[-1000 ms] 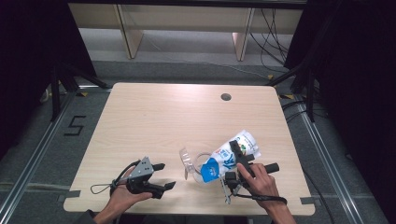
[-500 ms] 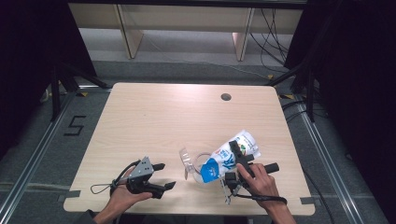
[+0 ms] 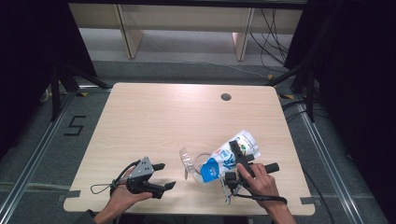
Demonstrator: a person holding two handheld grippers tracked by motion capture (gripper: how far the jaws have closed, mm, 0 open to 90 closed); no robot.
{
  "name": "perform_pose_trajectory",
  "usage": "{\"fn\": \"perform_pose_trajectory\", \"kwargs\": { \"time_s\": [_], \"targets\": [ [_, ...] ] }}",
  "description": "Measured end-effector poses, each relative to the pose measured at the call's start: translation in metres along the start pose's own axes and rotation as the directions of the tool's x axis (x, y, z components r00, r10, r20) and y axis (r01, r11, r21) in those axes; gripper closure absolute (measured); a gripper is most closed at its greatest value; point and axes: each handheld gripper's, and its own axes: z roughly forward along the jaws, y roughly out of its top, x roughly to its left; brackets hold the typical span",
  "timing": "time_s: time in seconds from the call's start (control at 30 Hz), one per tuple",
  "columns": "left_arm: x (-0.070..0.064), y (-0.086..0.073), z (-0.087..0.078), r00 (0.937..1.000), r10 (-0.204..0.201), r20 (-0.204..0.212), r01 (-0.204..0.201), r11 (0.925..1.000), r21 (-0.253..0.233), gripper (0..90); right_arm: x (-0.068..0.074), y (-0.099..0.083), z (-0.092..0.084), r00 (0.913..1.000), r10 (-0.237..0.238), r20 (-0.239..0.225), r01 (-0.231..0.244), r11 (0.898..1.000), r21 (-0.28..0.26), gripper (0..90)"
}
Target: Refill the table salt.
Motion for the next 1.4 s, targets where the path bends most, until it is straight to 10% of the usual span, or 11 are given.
{"fn": "perform_pose_trajectory", "kwargs": {
  "time_s": [1.4],
  "targets": [
    [-0.0015, -0.0001, -0.0004, 0.9998, -0.015, -0.009, 0.015, 0.9999, 0.002, 21.1, -0.0018, -0.0013, -0.0010, 0.9999, 0.005, 0.014, -0.005, 1.000, 0.000, 53.4]
  ]
}}
